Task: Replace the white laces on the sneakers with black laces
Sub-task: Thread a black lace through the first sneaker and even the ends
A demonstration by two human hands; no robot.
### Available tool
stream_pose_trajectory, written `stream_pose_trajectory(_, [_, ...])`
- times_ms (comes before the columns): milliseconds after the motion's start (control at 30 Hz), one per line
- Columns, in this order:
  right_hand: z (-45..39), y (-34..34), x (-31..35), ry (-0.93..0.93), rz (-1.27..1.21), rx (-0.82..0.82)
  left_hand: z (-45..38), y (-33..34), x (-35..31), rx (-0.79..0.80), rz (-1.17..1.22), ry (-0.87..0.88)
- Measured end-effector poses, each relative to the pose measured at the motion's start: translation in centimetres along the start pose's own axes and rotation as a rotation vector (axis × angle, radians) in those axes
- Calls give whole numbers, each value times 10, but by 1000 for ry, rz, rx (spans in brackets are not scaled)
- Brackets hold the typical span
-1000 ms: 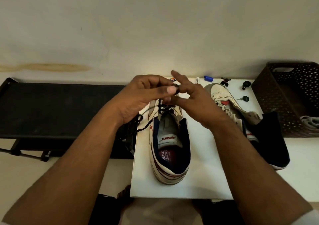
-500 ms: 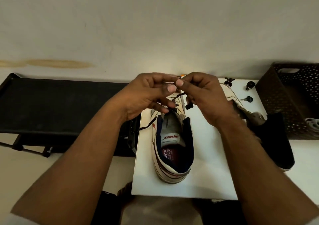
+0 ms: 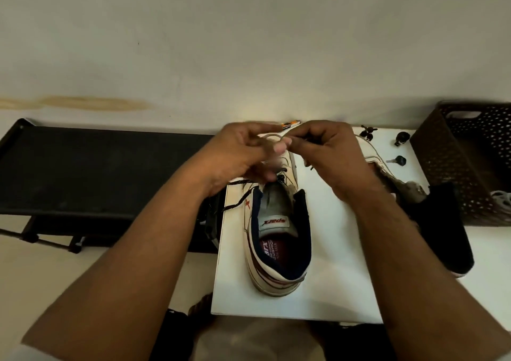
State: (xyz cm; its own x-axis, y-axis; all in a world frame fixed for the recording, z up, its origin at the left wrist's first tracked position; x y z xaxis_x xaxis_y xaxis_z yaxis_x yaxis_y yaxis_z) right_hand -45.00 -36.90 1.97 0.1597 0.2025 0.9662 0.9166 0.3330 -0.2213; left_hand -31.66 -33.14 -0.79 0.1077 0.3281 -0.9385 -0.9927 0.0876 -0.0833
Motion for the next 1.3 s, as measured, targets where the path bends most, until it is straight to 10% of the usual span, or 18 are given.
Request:
stream_pose_trajectory(233, [1, -15, -25, 135, 138, 22, -1, -37, 19, -133, -541, -109])
stream_pose_trajectory(400, [1, 16, -22, 130, 40, 74, 0, -1, 3, -37, -414, 37])
stream_pose_trajectory(533, [5, 14, -23, 125, 13, 121, 4, -4, -17, -203, -751, 194])
stream_pose_trajectory(733, [3, -1, -23, 160, -146, -21, 3, 1, -12, -152, -258, 164])
stream_pose_trajectory(833, [9, -12, -36, 302, -24, -75, -1, -5, -6, -169, -359, 119])
stream_pose_trajectory(1000, [31, 14, -63, 603, 352, 293, -6, 7, 11, -117, -529, 49])
stream_pose_trajectory(1300, [31, -4, -74, 663, 149, 119, -9, 13, 27, -125, -389, -139])
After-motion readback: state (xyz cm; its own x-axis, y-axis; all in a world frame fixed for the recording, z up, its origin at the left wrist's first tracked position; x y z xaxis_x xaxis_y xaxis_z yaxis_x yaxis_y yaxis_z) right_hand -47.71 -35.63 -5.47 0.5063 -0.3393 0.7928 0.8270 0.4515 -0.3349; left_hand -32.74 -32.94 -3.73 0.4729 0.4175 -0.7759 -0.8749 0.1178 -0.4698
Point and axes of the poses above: each hand's wrist, its own z-axis away from the middle knuckle, its own y-axis out of the palm, x = y × z, the point moved 9 cm from there along -z, towards the middle knuckle, and after that the axes turned 3 degrees about -y, right-handed, at the moved point
